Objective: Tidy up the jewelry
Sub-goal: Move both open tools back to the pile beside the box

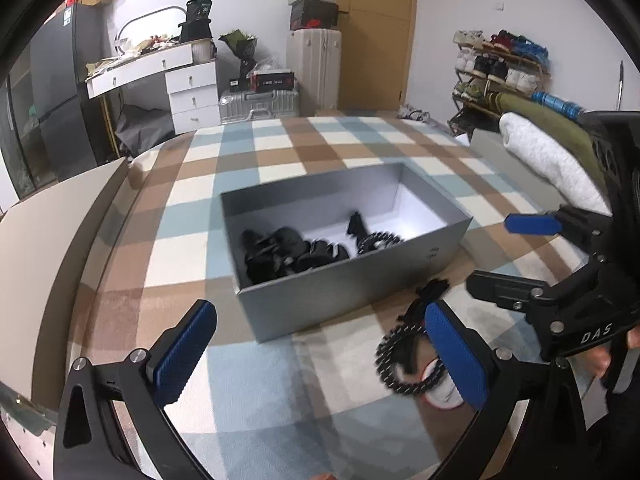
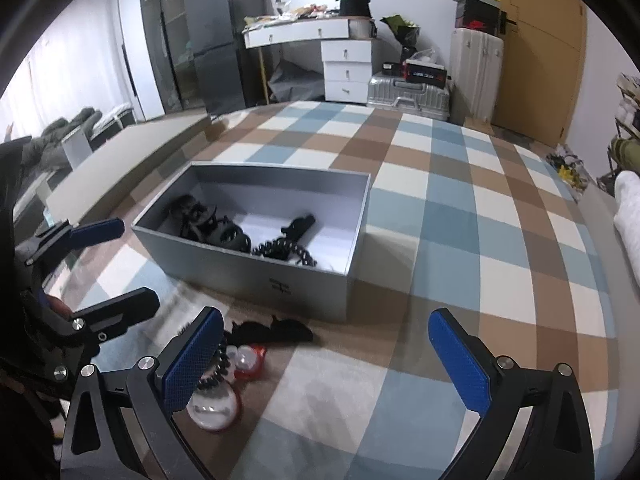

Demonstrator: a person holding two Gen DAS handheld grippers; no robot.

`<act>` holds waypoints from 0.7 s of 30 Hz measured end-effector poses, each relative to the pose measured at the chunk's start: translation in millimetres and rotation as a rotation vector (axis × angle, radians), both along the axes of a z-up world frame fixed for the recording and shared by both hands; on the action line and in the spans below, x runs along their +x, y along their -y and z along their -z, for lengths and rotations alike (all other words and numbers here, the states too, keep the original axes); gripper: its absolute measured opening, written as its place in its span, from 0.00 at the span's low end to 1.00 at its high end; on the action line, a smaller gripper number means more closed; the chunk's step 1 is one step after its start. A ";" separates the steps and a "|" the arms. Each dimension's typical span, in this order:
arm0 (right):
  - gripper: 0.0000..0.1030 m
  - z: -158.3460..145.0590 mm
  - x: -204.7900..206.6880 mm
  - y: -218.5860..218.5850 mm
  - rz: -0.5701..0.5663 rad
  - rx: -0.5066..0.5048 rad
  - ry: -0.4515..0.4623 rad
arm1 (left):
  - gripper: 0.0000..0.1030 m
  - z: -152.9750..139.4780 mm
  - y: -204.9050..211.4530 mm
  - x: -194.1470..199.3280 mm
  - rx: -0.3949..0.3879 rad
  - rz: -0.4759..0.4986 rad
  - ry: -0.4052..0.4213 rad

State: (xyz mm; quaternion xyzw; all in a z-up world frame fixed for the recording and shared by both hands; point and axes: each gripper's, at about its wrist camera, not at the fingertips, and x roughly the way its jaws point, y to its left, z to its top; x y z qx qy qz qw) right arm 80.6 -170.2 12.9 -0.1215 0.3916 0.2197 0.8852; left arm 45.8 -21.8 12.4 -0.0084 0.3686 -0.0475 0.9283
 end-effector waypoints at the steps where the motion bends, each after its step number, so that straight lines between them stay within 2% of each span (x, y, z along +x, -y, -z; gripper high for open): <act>1: 1.00 1.7 -0.8 -0.5 -0.007 -0.019 -0.002 | 0.99 0.7 -1.1 -1.8 0.000 -0.003 -0.003; 4: 1.00 7.6 -0.8 -0.4 -0.012 -0.055 -0.019 | 0.99 4.7 -3.5 -4.0 -0.018 0.008 -0.027; 9: 1.00 15.6 -1.3 -4.5 -0.030 -0.082 -0.052 | 0.99 9.3 4.3 -4.7 0.018 0.025 -0.060; 13: 1.00 19.9 -2.9 -7.5 -0.038 -0.108 -0.057 | 0.99 17.9 7.4 -2.1 -0.010 0.049 -0.107; 21: 1.00 30.6 -1.4 -11.1 -0.045 -0.138 -0.093 | 0.98 23.4 3.0 0.2 -0.055 0.060 -0.144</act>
